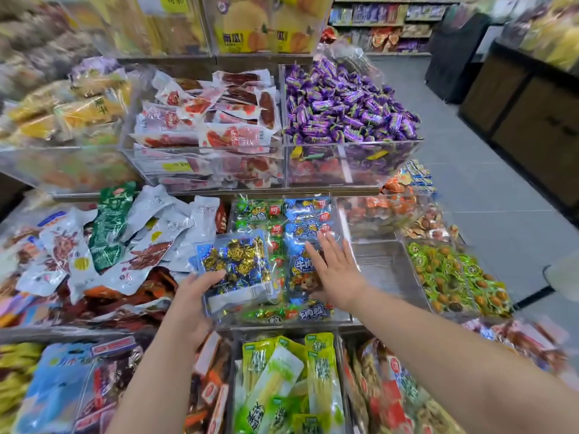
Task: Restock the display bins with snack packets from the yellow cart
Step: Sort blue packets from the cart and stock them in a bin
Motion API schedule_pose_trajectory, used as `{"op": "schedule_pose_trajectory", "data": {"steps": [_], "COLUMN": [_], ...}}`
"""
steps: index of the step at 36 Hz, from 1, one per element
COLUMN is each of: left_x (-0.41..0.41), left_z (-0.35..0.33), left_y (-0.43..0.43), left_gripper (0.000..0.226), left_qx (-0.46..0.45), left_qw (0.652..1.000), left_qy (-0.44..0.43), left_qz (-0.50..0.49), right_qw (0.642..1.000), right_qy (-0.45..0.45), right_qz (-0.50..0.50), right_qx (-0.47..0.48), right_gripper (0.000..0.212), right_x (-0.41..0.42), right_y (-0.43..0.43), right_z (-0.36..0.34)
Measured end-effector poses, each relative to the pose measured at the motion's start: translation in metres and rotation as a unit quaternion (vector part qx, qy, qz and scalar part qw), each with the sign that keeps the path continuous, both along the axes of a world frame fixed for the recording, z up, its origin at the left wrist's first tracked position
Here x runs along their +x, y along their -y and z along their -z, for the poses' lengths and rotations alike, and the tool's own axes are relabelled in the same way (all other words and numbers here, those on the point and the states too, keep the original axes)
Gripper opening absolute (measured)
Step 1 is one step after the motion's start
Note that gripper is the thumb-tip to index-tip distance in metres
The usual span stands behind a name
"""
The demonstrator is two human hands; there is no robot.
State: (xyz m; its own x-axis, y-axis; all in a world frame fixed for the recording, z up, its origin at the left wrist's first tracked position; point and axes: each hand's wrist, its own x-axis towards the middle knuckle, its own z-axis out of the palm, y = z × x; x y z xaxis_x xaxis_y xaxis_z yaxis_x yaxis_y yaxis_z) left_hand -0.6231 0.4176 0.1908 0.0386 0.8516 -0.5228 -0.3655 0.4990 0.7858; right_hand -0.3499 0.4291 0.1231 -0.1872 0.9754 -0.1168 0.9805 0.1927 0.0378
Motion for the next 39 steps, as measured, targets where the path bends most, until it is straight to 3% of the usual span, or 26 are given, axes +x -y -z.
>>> {"op": "schedule_pose_trajectory", "data": {"steps": [1, 3, 5, 8, 11, 13, 16, 22, 23, 25, 27, 30, 33, 35, 37, 39], "left_x": [0.002, 0.006, 0.010, 0.013, 0.012, 0.012, 0.013, 0.021, 0.024, 0.026, 0.030, 0.035, 0.041, 0.048, 0.056, 0.065], "left_z": [0.001, 0.000, -0.003, -0.005, -0.005, -0.005, -0.006, -0.001, -0.002, -0.001, 0.000, 0.000, -0.001, -0.004, -0.005, -0.007], "left_y": [-0.001, -0.004, -0.007, -0.013, -0.018, -0.019, -0.020, -0.022, -0.021, -0.020, -0.019, -0.015, -0.014, -0.012, -0.011, -0.010], "left_gripper": [0.057, 0.026, 0.016, 0.037, 0.085, 0.102, 0.100, 0.062, 0.067, 0.104, 0.119, 0.120, 0.095, 0.086, 0.108, 0.119], "left_qx": [-0.003, 0.011, 0.018, 0.030, 0.032, 0.041, 0.045, 0.044, 0.046, 0.044, 0.050, 0.045, 0.052, 0.064, 0.080, 0.101], "left_qw": [1.000, 1.000, 0.999, 0.999, 0.999, 0.998, 0.998, 0.998, 0.998, 0.998, 0.996, 0.993, 0.987, 0.983, 0.978, 0.974], "left_qy": [0.001, 0.004, 0.002, -0.002, 0.007, 0.007, -0.004, 0.003, 0.007, 0.013, 0.012, 0.003, 0.031, 0.034, 0.016, -0.003], "left_qz": [-0.003, 0.011, 0.031, 0.032, 0.027, 0.038, 0.039, 0.034, 0.033, 0.050, 0.073, 0.107, 0.147, 0.170, 0.192, 0.202], "right_qw": [1.000, 0.999, 0.999, 0.997, 0.997, 0.997, 0.997, 0.998, 0.998, 0.996, 0.987, 0.936, 0.820, 0.762, 0.756, 0.770], "right_qy": [0.027, 0.049, 0.051, 0.063, 0.070, 0.068, 0.071, 0.011, -0.012, -0.076, -0.156, -0.335, -0.553, -0.627, -0.630, -0.612], "right_qz": [0.000, 0.006, 0.015, 0.030, 0.041, 0.033, 0.027, 0.023, 0.024, 0.030, 0.038, 0.078, 0.143, 0.157, 0.157, 0.163], "right_qx": [-0.008, -0.011, -0.010, -0.013, -0.012, -0.006, -0.013, -0.050, -0.049, -0.040, -0.017, 0.071, 0.035, -0.033, -0.080, -0.079], "right_gripper": [0.116, 0.119, 0.120, 0.121, 0.118, 0.116, 0.115, 0.121, 0.121, 0.115, 0.102, 0.061, 0.023, 0.026, 0.050, 0.054], "right_x": [-0.001, -0.006, -0.009, -0.012, -0.012, -0.010, -0.007, -0.008, -0.008, -0.007, -0.005, -0.006, -0.009, -0.009, -0.006, -0.004], "right_y": [0.000, -0.004, -0.011, -0.021, -0.028, -0.029, -0.026, -0.020, -0.017, -0.012, -0.006, 0.003, 0.013, 0.017, 0.019, 0.021], "right_z": [0.002, 0.000, 0.000, -0.005, -0.008, -0.008, -0.008, -0.014, -0.015, -0.018, -0.023, -0.038, -0.062, -0.074, -0.075, -0.076]}}
